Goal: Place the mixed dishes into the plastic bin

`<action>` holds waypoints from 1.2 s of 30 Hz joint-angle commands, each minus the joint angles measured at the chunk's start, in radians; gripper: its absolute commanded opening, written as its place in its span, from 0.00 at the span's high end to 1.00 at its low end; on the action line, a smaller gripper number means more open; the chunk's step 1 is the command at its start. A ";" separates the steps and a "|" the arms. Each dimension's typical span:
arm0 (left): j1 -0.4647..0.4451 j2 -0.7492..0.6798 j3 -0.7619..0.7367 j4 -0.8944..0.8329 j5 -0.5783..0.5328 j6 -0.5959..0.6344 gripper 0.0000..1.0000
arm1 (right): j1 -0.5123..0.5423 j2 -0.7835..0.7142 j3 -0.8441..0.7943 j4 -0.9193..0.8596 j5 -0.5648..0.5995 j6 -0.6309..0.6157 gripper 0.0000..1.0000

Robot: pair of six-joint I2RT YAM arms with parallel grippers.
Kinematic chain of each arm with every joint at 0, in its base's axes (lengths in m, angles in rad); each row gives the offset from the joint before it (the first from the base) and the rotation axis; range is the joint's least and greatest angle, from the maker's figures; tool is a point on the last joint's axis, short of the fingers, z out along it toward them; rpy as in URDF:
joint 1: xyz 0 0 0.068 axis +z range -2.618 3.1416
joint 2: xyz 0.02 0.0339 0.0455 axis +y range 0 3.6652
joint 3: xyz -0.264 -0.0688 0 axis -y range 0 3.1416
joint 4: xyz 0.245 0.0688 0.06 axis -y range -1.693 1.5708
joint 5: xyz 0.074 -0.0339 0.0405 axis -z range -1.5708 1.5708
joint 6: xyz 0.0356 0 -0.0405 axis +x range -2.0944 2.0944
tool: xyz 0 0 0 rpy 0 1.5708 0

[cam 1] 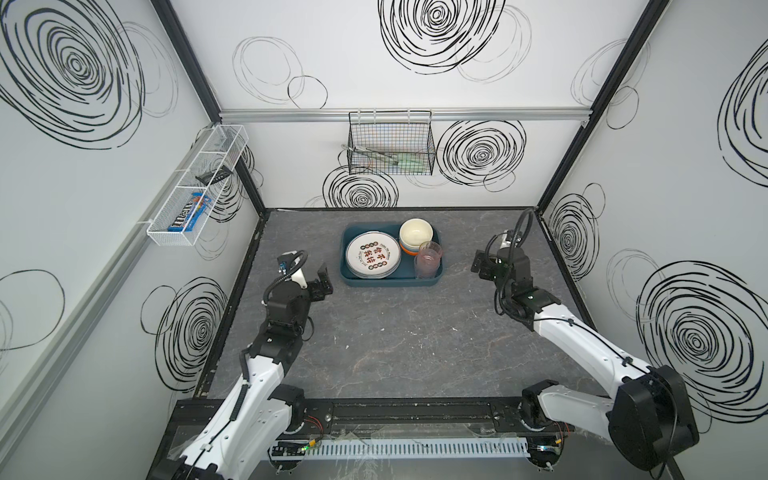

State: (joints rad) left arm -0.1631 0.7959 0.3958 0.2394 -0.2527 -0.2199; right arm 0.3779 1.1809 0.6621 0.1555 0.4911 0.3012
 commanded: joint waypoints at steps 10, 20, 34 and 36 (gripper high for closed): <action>0.099 0.379 -0.118 0.624 -0.159 0.152 0.04 | -0.147 0.212 -0.136 0.394 0.258 -0.038 0.03; 0.120 0.590 -0.164 0.931 -0.043 0.119 0.04 | -0.250 0.216 -0.267 0.567 -0.014 -0.076 0.03; 0.050 0.709 -0.229 1.190 -0.053 0.209 0.04 | -0.347 0.312 -0.428 1.013 -0.302 -0.231 0.03; 0.048 0.710 -0.228 1.188 -0.055 0.209 0.04 | -0.363 0.290 -0.407 0.936 -0.314 -0.195 0.03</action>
State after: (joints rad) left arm -0.1108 1.4982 0.1703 1.3270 -0.2932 -0.0360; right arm 0.0349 1.4818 0.2401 0.9810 0.2550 0.1181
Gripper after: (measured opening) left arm 0.959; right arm 0.975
